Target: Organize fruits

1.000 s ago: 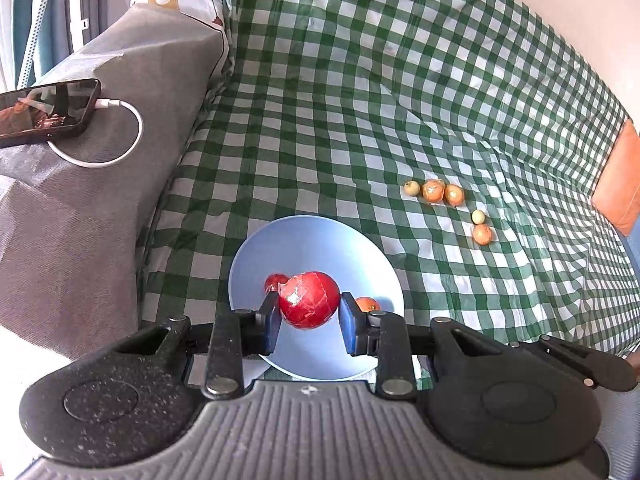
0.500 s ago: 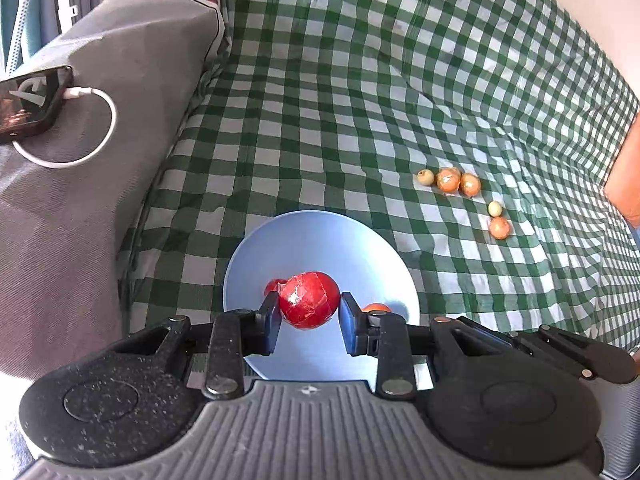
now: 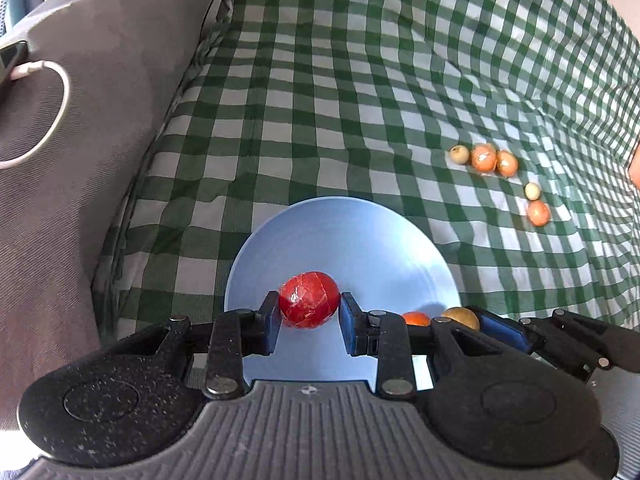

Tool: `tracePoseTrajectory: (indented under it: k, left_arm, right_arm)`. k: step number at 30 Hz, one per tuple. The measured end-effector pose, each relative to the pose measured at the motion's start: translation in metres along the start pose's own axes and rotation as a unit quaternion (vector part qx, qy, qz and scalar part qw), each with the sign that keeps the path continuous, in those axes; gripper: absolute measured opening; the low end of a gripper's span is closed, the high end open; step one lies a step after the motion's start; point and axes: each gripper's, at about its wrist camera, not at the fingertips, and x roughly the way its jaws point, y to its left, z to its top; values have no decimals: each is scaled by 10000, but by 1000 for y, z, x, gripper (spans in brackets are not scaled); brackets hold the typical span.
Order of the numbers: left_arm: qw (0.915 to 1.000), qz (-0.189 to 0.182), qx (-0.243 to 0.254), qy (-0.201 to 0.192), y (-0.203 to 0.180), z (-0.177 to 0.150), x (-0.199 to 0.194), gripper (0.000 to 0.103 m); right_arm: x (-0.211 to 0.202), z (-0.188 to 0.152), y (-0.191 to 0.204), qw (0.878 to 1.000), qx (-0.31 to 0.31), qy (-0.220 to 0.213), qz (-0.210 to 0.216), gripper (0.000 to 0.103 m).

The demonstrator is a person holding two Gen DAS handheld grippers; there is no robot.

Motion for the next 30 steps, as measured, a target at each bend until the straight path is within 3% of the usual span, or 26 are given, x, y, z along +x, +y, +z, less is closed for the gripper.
tracePoseTrajectory:
  k: [7, 8, 9, 10, 11, 12, 14, 17, 22, 30]
  left_arm:
    - [9998, 117, 133, 23, 1, 4, 13, 36]
    - [9998, 59, 193, -38, 1, 5, 11, 47]
    - [9996, -14, 261, -104, 1, 5, 9, 70]
    - [9994, -8, 296, -196, 1, 6, 5, 84]
    - [9991, 88, 264, -332, 2, 6, -1, 101]
    - [9985, 133, 222, -480, 3, 6, -8, 103]
    - [9978, 85, 236, -610, 6, 4, -23, 103]
    - [9984, 96, 161, -532, 11, -3, -39, 103]
    - [9983, 370, 31, -441, 13, -29, -65, 103]
    - [9948, 614, 256, -774, 1, -64, -105, 103]
  right_arm:
    - [18, 6, 3, 9998, -141, 102, -15, 29]
    - [20, 7, 3, 9998, -162, 89, -5, 29]
    - [20, 9, 3, 9998, -184, 79, 25, 29]
    - [20, 11, 3, 9998, -197, 70, 59, 29]
    - [19, 13, 3, 9998, -189, 59, 65, 37]
    - [17, 14, 2, 9999, -159, 35, 46, 44]
    - [8, 15, -1, 9999, -101, -39, 0, 74]
    - [-12, 10, -3, 9999, -135, -56, -45, 86]
    - [-46, -10, -3, 9999, 38, 56, -85, 94]
    - [-91, -36, 15, 9992, 155, -173, -316, 98]
